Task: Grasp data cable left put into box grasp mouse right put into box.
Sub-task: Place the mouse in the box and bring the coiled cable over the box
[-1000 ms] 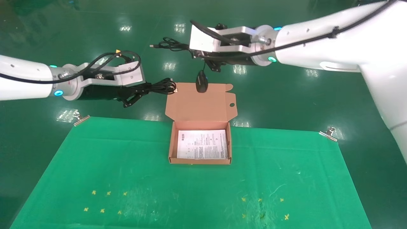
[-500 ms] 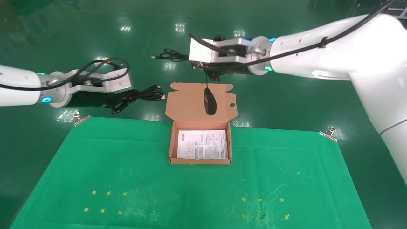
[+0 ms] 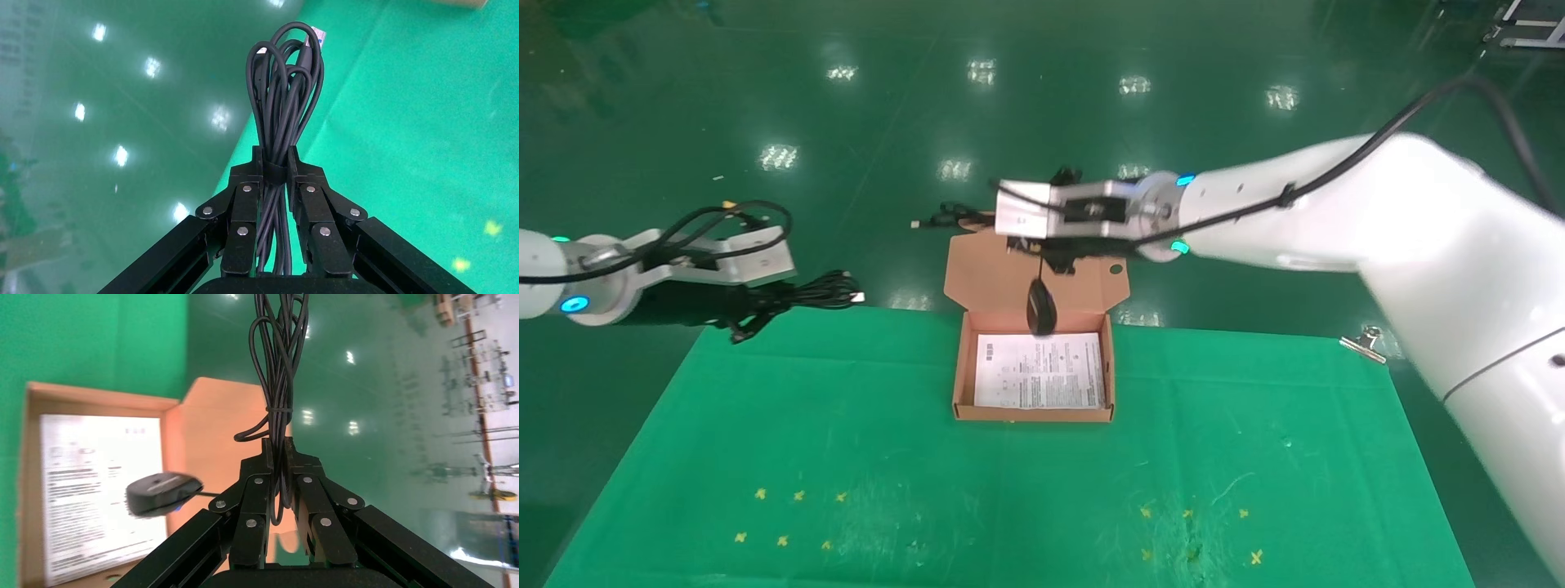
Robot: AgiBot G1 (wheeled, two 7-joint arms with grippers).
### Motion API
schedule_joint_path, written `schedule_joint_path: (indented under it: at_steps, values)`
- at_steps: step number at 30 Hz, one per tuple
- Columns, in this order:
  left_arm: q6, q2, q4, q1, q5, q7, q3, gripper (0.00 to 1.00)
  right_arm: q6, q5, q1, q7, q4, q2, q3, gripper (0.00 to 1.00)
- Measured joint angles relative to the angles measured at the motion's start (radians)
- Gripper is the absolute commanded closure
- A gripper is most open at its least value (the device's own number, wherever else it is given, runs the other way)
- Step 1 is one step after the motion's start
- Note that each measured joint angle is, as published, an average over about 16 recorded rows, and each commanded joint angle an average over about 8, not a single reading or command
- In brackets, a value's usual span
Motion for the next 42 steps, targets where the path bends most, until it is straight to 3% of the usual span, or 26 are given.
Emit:
schedule_joint_path:
  at_steps: [10,27,28,35,36,42]
  values:
    - [0.014,-0.027,-0.074,0.020,0.046,-0.086,0.011,1.00,0.057,0.096,-0.048,0.049,0.002,-0.008,-0.135,1.00]
    - [0.015,-0.036,-0.109,0.029,0.062,-0.118,0.012,1.00,0.136,0.255,-0.089,0.285,-0.119,-0.011,-0.338,1.00]
    - [0.015,-0.036,-0.109,0.029,0.062,-0.118,0.012,1.00,0.138,0.260,-0.088,0.293,-0.123,-0.011,-0.345,0.94]
    - [0.013,-0.034,-0.112,0.032,0.061,-0.118,0.013,1.00,0.150,0.289,-0.080,0.323,-0.125,-0.001,-0.386,0.07]
    - [0.012,-0.032,-0.113,0.033,0.060,-0.117,0.013,1.00,0.151,0.291,-0.079,0.324,-0.123,0.001,-0.390,0.00]
    - [-0.004,-0.010,-0.106,0.044,0.053,-0.099,0.017,1.00,0.157,0.296,-0.074,0.336,-0.103,0.019,-0.405,0.00]
